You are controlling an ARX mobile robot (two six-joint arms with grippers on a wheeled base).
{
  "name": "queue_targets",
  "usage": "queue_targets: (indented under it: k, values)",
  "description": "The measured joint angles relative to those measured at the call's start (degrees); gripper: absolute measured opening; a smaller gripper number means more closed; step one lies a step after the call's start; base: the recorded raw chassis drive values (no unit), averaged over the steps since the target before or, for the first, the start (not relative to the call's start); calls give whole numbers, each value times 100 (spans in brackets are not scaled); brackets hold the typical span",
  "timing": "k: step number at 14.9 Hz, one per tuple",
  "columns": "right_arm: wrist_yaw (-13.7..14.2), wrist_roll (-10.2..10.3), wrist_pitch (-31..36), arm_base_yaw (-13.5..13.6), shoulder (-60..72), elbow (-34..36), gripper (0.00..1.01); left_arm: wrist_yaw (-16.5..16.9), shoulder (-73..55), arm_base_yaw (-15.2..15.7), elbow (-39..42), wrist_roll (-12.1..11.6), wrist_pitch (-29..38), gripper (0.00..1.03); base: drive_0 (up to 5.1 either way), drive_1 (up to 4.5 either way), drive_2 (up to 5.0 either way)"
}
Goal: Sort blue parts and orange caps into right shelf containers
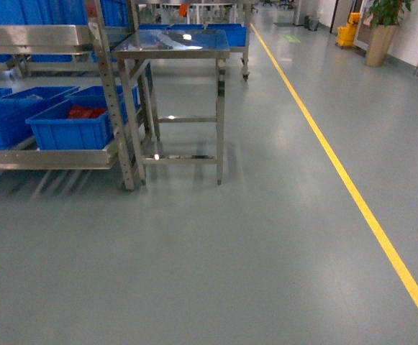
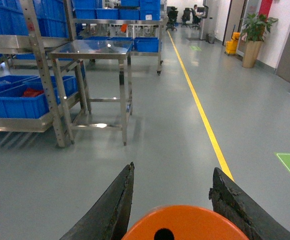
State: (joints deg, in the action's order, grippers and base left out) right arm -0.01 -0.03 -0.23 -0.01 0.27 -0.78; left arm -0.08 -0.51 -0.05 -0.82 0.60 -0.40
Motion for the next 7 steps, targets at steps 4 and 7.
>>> queue_targets:
  k: [4,7]
  values:
    - [0,0,-15,0,0,0,42,7,0,0,0,0,-2,44,5,432,-423]
    - [0,0,0,0,0,0,42,4,0,0,0,0,-2,44,3,430,-424]
